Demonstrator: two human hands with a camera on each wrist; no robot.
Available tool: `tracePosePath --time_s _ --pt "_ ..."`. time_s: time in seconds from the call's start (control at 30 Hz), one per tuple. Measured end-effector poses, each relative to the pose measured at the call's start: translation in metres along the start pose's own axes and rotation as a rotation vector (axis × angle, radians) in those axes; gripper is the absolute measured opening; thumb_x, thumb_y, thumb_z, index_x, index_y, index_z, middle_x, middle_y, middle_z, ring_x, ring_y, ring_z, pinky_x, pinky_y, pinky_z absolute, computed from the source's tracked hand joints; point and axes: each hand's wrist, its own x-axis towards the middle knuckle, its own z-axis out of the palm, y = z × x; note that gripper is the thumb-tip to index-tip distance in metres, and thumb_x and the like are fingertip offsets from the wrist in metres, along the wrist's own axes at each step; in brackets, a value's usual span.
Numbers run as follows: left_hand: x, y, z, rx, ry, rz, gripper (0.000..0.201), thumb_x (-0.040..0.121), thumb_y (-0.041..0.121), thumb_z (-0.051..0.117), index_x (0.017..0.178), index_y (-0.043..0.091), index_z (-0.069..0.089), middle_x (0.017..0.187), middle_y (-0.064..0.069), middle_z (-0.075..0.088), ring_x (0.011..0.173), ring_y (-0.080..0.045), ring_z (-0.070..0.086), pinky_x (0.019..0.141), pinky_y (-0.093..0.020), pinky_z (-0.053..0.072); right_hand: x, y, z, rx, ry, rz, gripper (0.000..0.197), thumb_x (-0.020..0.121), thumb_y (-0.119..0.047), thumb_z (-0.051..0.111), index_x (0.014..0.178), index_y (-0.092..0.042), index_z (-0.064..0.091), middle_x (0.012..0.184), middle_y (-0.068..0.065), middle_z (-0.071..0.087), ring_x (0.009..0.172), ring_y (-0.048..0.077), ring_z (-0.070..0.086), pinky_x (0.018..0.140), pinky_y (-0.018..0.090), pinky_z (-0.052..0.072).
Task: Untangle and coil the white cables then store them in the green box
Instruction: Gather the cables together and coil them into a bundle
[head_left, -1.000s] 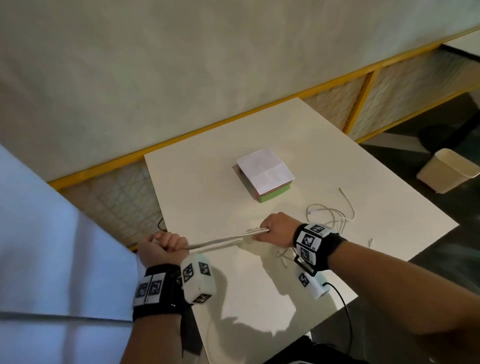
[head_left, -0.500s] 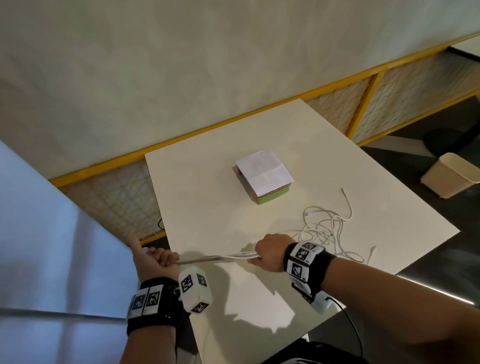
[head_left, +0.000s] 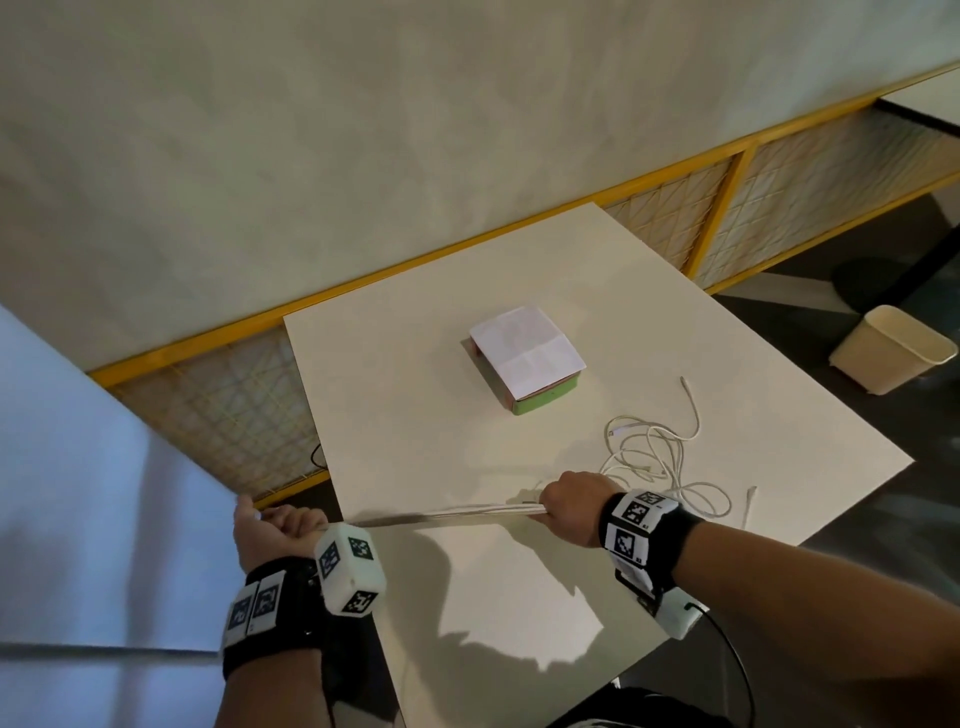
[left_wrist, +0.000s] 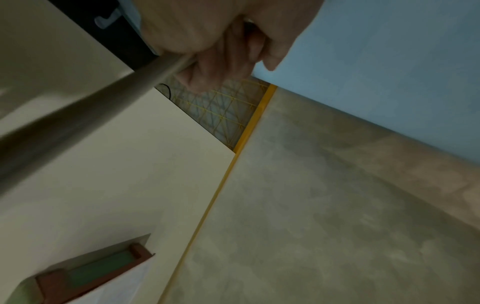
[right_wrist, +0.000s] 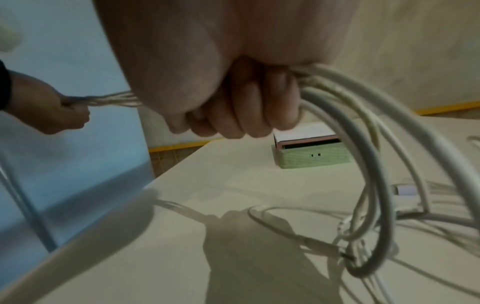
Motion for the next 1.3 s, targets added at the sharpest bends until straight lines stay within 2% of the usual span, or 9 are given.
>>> tracePosePath --time_s 0.13,0.23,0.37,0.57,0.77,0.9,1.07,1.2,1.3 --pt "0.019 -0.006 -0.010 0.001 -0.027 -0.017 0.046 0.081 0.060 0.057 0.078 0.016 0.044 0.062 0.003 0.039 0.054 -0.011 0.044 0.063 -0.022 0.041 0.002 -0.006 0.000 0.104 -0.003 -0.005 0.047 0.096 -0.048 0.030 0.108 -0.013 0.059 0.109 0.018 0.062 0.103 0.036 0.059 0.086 0.039 0.046" --pt "0.016 -0.020 -0.014 0.150 -0.008 -0.042 0.047 0.088 0.054 0.055 0.103 0.011 0.053 0.087 -0.009 0.055 0.086 -0.024 0.056 0.088 -0.043 0.046 0.008 -0.005 -0.005 0.129 0.021 0.064 0.047 0.097 -0.044 0.032 0.105 -0.006 0.059 0.111 0.019 0.062 0.101 0.036 0.060 0.080 0.036 0.045" --pt "0.007 -0.044 -0.017 0.325 -0.009 -0.152 0.034 0.094 0.044 0.049 0.083 0.013 0.052 0.075 -0.015 0.058 0.076 -0.028 0.054 0.077 -0.046 0.045 0.016 -0.001 -0.007 0.175 0.028 0.154 0.048 0.097 -0.042 0.032 0.106 -0.003 0.058 0.113 0.021 0.061 0.103 0.037 0.060 0.082 0.038 0.046" --pt "0.012 -0.050 -0.019 0.824 0.084 -0.111 0.024 0.095 0.033 0.045 0.098 0.014 0.058 0.087 -0.012 0.052 0.075 -0.026 0.050 0.068 -0.038 0.044 0.021 0.006 -0.011 0.215 0.040 0.250 0.042 0.097 -0.036 0.036 0.111 -0.003 0.056 0.118 0.019 0.060 0.106 0.035 0.059 0.083 0.035 0.047" --pt "-0.065 -0.102 0.047 1.098 -0.556 -0.123 0.045 0.098 0.036 0.047 0.072 0.004 0.063 0.057 -0.007 0.062 0.046 -0.016 0.052 0.048 -0.026 0.041 0.030 -0.008 -0.024 0.223 0.085 0.253 0.036 0.095 -0.030 0.037 0.107 -0.004 0.058 0.113 0.018 0.062 0.101 0.036 0.061 0.072 0.034 0.043" --pt "-0.076 -0.137 0.065 1.227 -0.565 -0.276 0.060 0.091 0.058 0.046 0.095 0.002 0.067 0.096 -0.013 0.071 0.080 -0.023 0.066 0.064 -0.033 0.056 0.029 -0.009 -0.036 0.182 0.141 0.225 0.031 0.093 -0.025 0.039 0.102 -0.005 0.061 0.107 0.016 0.065 0.096 0.035 0.063 0.068 0.032 0.042" --pt "-0.066 -0.155 0.068 1.180 -0.517 -0.423 0.076 0.083 0.069 0.048 0.130 0.010 0.050 0.129 -0.016 0.055 0.116 -0.029 0.054 0.078 -0.043 0.055 0.019 -0.007 -0.043 0.112 0.175 0.178 0.034 0.094 -0.023 0.035 0.102 -0.002 0.060 0.107 0.018 0.065 0.095 0.036 0.063 0.069 0.034 0.042" --pt "-0.055 -0.168 0.072 0.897 -0.502 -0.400 0.051 0.095 0.047 0.049 0.125 0.007 0.056 0.128 -0.016 0.061 0.116 -0.026 0.058 0.096 -0.046 0.047 0.013 -0.016 -0.037 0.002 0.186 0.136 0.033 0.095 -0.023 0.035 0.107 -0.004 0.060 0.107 0.018 0.066 0.095 0.036 0.064 0.070 0.036 0.046" --pt "-0.059 -0.168 0.078 0.777 -0.507 -0.292 0.039 0.101 0.028 0.041 0.094 0.002 0.069 0.114 -0.016 0.066 0.103 -0.024 0.060 0.092 -0.034 0.044 0.008 -0.016 -0.032 0.061 0.244 0.119 0.039 0.096 -0.034 0.035 0.113 -0.007 0.057 0.108 0.019 0.065 0.099 0.037 0.063 0.078 0.040 0.049"
